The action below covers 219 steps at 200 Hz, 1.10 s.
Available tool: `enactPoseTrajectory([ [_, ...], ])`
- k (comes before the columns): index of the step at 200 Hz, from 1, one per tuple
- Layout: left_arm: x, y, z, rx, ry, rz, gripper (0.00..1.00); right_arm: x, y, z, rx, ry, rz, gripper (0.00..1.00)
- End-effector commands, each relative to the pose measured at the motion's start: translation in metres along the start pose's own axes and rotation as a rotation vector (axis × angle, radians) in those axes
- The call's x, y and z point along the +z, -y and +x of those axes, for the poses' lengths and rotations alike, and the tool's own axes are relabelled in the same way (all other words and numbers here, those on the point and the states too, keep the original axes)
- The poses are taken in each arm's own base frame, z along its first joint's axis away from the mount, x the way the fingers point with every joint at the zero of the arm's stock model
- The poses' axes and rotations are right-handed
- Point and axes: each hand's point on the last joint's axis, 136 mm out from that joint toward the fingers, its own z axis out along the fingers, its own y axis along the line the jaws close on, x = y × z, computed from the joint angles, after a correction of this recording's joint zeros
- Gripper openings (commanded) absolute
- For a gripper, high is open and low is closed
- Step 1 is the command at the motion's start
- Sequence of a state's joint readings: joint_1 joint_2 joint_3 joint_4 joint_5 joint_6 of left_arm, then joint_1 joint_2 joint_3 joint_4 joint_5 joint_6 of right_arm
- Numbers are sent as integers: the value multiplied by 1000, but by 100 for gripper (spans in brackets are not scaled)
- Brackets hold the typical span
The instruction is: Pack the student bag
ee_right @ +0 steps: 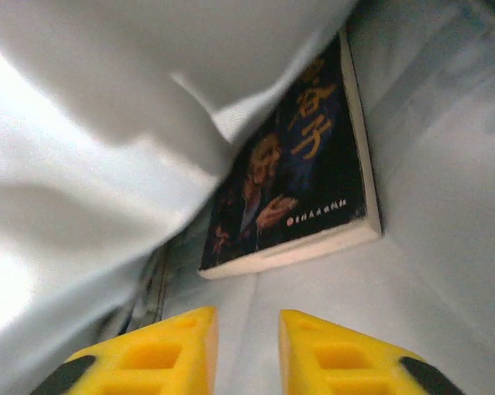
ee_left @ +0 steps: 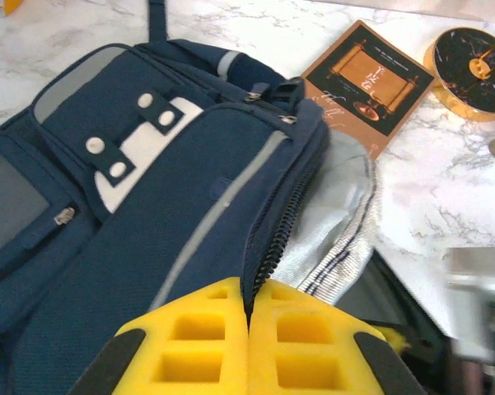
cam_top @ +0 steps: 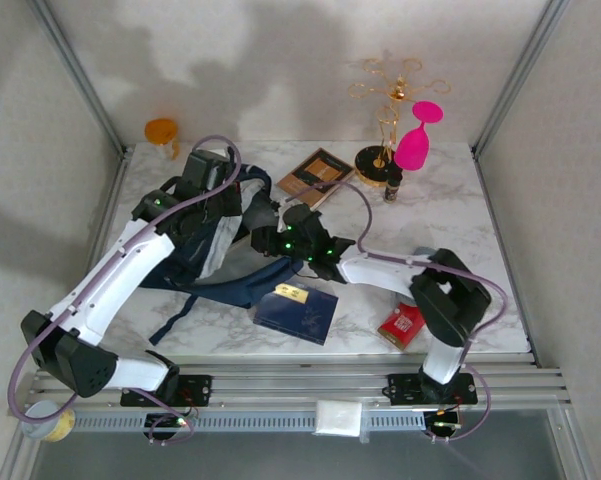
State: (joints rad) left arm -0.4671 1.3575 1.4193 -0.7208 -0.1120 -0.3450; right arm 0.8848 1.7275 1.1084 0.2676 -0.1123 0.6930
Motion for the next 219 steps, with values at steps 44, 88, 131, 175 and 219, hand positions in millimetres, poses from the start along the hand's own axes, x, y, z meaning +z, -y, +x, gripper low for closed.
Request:
enactPoseTrajectory([
  [44, 25, -19, 23, -43, -1, -68, 0, -67, 7, -33, 79, 49, -36, 44],
  [88, 34, -29, 4, -72, 52, -151, 0, -44, -38, -40, 102, 52, -221, 45],
  [131, 26, -58, 6, -56, 55, -263, 0, -53, -55, -64, 99, 113, -240, 46],
  [175, 21, -95, 29, -42, 25, -353, 0, -81, 22, -70, 152, 123, 72, 49],
  [219, -5, -141, 38, -81, 35, -493, 0, -86, 103, -67, 257, 119, 266, 60],
])
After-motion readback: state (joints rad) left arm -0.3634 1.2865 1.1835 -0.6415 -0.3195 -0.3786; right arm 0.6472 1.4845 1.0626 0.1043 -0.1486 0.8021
